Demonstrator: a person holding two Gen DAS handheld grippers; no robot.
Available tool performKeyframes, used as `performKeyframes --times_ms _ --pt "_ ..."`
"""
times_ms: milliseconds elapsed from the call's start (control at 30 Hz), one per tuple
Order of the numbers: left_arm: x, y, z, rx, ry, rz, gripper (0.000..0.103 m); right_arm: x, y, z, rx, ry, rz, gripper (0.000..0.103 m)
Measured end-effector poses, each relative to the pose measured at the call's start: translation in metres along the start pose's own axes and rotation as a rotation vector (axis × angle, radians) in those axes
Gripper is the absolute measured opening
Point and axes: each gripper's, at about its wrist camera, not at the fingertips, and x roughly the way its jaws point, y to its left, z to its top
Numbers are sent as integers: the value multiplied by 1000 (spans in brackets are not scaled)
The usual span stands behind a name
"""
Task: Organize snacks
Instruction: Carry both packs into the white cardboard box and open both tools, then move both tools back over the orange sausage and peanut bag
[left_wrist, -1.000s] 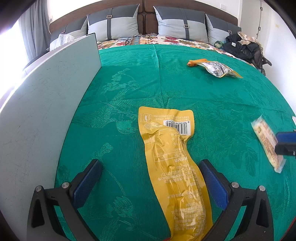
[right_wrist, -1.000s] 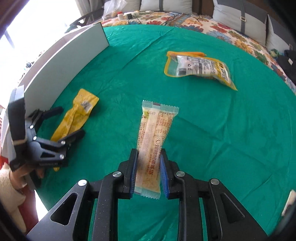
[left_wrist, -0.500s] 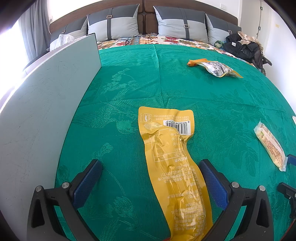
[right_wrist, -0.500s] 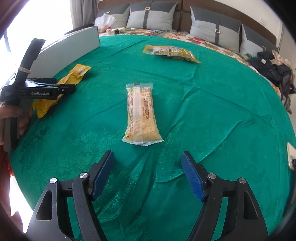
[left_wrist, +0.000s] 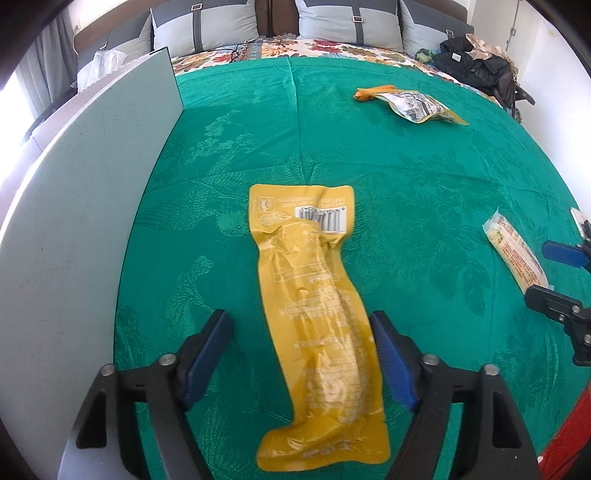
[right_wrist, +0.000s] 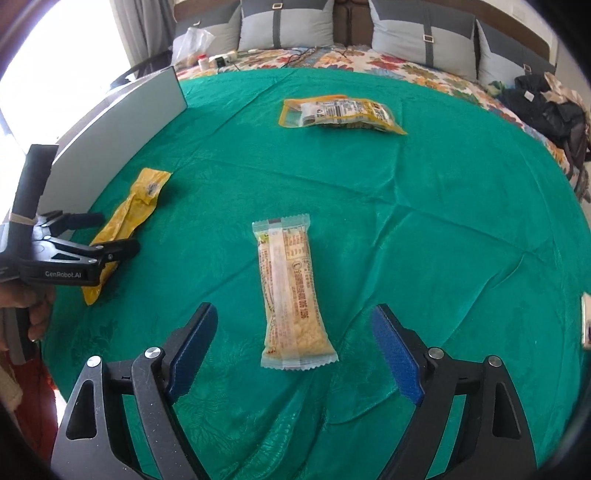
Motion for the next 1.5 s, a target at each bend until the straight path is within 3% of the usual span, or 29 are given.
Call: performKeyframes --times_ms 33,67,100,267,400,533,667,767,867,900,933,967,1000,1100,1167,1267,1500 --pt "-5 0 -1 -6 0 -3 43 8 4 3 -22 28 -13 81" --pt "-8 5 -4 -41 6 -55 40 14 8 5 -38 62 -24 45" --pt "-14 10 -9 -88 3 -107 40 12 10 5 -41 55 -51 25" --pt "-45 31 -36 -250 -30 -257 39 -23 10 -14 59 -9 7 23" --pt "-82 39 -44 -319 -74 -361 39 -35 13 -28 131 -2 45 23" --pt "-139 69 -39 -361 -182 -394 40 -60 49 -3 114 -57 123 23" --pt "-190 129 -39 -419 -283 -308 40 -98 124 49 11 -165 271 23" --pt "-206 181 -44 -468 -311 -159 40 -114 191 86 -69 -217 401 23" --pt "-204 231 -60 -548 -277 -9 43 -114 253 111 -138 -233 485 23" --pt "-202 244 -66 -568 -258 46 50 -113 272 116 -161 -241 500 27" --pt "-198 256 -73 -591 -238 84 68 -110 287 120 -177 -246 515 31" --pt "-196 266 -83 -622 -224 110 79 -108 299 123 -184 -241 531 56" --pt "-197 274 -92 -657 -230 120 88 -107 306 124 -177 -240 542 75" --pt "-201 286 -116 -742 -281 108 91 -111 301 115 -163 -273 558 73" --pt "-203 285 -122 -768 -303 107 92 -110 286 103 -186 -297 509 73" --pt "-207 264 -115 -748 -339 69 92 -93 247 84 -247 -300 368 74" --pt "-205 150 -60 -474 -357 -52 97 -37 107 8 -289 -209 -75 74"
